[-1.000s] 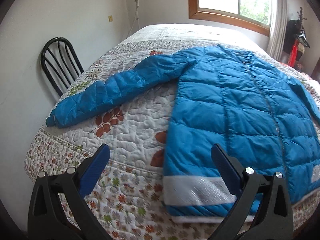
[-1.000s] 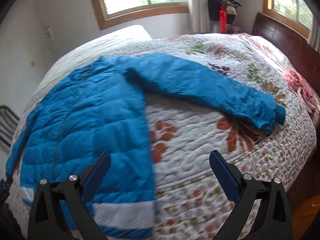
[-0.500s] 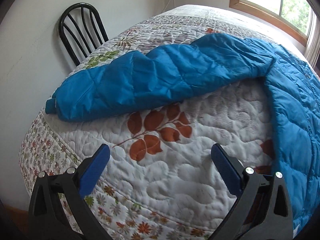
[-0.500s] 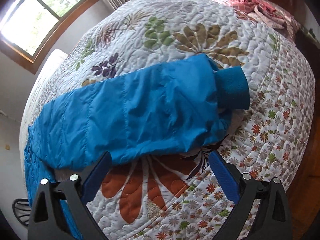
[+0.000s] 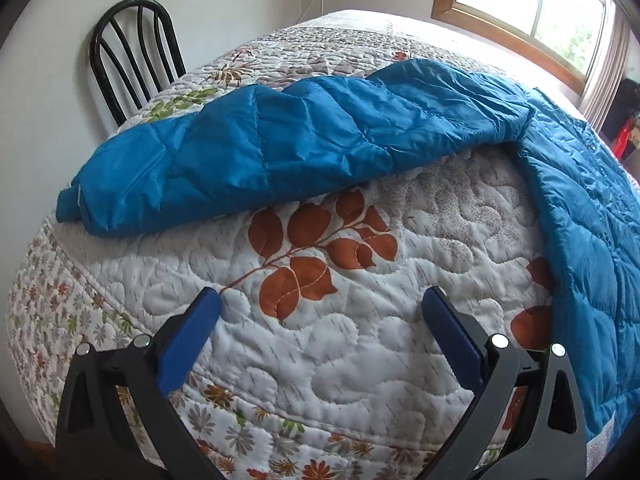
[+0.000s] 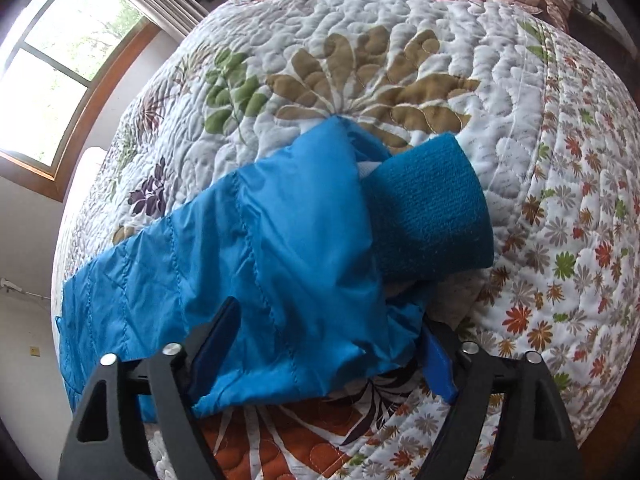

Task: Fold large clothes
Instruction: 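Grasp the sleeve cuff with the right tool and fold it across the jacket body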

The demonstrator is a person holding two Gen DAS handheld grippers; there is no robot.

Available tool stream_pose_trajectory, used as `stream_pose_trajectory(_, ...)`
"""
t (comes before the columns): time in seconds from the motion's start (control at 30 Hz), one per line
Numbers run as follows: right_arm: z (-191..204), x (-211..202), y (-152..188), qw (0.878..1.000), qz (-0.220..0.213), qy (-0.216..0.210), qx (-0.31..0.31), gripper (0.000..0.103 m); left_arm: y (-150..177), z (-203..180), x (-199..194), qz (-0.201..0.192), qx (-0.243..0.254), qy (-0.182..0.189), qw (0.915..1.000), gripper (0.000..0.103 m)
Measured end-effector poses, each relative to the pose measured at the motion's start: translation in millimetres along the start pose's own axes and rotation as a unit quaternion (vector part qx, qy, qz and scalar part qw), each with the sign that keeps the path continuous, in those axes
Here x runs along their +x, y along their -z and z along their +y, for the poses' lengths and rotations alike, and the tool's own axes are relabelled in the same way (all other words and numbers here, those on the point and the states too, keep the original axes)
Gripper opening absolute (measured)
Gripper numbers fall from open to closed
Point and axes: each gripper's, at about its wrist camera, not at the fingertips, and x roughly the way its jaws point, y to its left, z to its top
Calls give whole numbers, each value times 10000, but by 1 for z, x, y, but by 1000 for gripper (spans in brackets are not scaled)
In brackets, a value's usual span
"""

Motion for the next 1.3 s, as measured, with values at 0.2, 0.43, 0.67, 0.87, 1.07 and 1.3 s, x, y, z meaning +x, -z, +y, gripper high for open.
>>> stream_pose_trajectory(0.2, 19, -13, -17, 9987, -221, -421, -192, 15, 1, -4, 0, -26, 69, -23, 10000, 101)
stream_pose_trajectory(0.43, 86, -60, -10, 9797, -863, -1155, -1395, 13, 0, 1, -1, -20, 39, 118, 9999, 100)
stream_pose_trajectory(0.67, 121, -6, 12, 9825, -429, -279, -1792, 13, -1, 0, 0, -11, 88, 57, 9999, 100)
stream_pose_trajectory(0.87, 117, 22, 22, 9845, -394, 59, -1710, 13, 2, -3, 2, -3, 153, 6, 9999, 101)
stream_pose_trajectory(1.07, 123, 19, 17, 9858, -352, 76, -1641, 12, 1, -3, 3, 0, 120, 82, 9999, 101)
stream_pose_trajectory(1.3, 129, -2, 18, 9876, -450, -164, -1493, 11, 4, 0, -1, 30, 269, 91, 9996, 101)
